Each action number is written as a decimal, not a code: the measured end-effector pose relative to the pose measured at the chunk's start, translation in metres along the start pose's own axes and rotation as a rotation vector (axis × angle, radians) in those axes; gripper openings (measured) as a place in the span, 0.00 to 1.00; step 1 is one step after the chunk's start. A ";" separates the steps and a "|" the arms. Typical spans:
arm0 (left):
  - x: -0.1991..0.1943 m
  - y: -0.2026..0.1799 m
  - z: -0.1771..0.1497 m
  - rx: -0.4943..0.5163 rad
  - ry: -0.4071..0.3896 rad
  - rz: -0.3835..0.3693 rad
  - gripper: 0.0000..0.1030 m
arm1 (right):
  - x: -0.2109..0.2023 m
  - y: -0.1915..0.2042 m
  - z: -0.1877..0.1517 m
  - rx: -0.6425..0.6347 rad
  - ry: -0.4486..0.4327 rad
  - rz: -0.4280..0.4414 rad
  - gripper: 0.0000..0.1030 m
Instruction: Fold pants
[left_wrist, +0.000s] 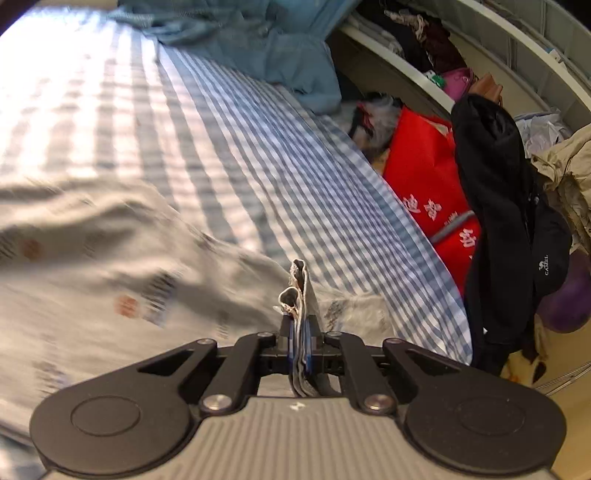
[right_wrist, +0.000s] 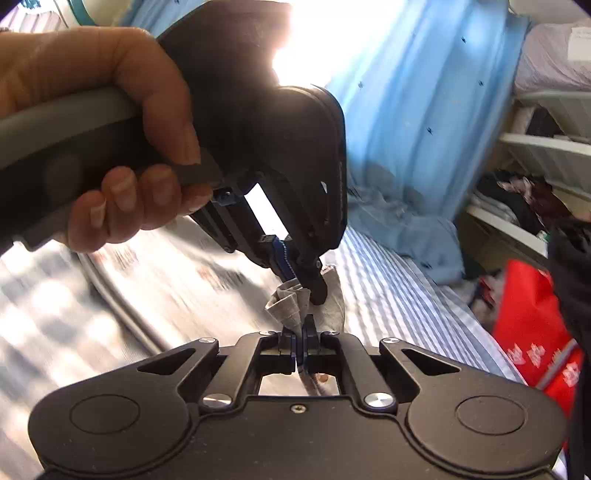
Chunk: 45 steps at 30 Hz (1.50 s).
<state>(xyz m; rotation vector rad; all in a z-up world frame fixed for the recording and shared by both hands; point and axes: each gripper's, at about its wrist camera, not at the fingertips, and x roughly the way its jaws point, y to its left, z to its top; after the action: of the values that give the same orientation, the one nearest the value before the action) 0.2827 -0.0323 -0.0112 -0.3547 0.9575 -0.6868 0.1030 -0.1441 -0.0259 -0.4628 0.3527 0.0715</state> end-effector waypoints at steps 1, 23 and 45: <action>-0.008 0.005 0.003 0.004 -0.008 0.013 0.06 | 0.001 0.008 0.007 -0.006 -0.010 0.013 0.02; -0.032 0.107 -0.016 -0.052 -0.087 0.108 0.64 | 0.032 0.077 0.022 -0.148 0.027 0.171 0.58; 0.016 0.063 -0.049 0.132 -0.274 0.643 1.00 | 0.153 -0.099 -0.076 -0.119 0.155 -0.337 0.99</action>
<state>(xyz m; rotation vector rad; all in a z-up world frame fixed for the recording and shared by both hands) 0.2714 0.0036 -0.0830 -0.0104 0.7004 -0.1059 0.2365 -0.2689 -0.1006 -0.6420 0.4196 -0.2737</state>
